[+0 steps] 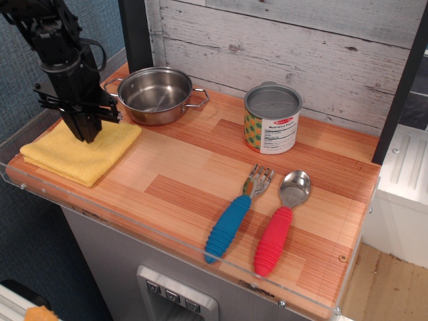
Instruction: Place the orange towel to the left of the blue fork
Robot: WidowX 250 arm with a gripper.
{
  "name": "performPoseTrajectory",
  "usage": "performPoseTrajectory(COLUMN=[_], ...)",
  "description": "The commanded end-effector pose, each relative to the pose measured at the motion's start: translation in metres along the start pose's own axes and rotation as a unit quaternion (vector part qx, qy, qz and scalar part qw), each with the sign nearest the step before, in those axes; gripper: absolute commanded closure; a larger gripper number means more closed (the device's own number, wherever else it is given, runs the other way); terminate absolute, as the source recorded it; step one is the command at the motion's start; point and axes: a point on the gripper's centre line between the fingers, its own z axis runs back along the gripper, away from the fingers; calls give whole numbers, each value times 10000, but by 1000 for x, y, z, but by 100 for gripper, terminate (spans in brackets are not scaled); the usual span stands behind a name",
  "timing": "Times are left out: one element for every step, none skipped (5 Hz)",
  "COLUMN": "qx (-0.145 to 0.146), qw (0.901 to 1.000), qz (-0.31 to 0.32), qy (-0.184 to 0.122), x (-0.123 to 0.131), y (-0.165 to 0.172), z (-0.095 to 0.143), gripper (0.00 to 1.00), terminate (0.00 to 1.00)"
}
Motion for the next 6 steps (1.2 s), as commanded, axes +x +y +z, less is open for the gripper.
performPoseTrajectory(qx=[-1, -163, -256, -375, -440, -539], qw=[9999, 9998, 9996, 9993, 9988, 9985], qz=[-110, -115, -111, 50, 216, 93], qy=[-43, -19, -28, -54, -75, -29], x=[4, -2, -7, -10, -13, -14], y=[0, -14, -29, -41, -56, -72], z=[-5, -2, 4, 8, 8, 4], gripper=[100, 100, 100, 100, 100, 100], terminate=[0, 0, 0, 0, 0, 0])
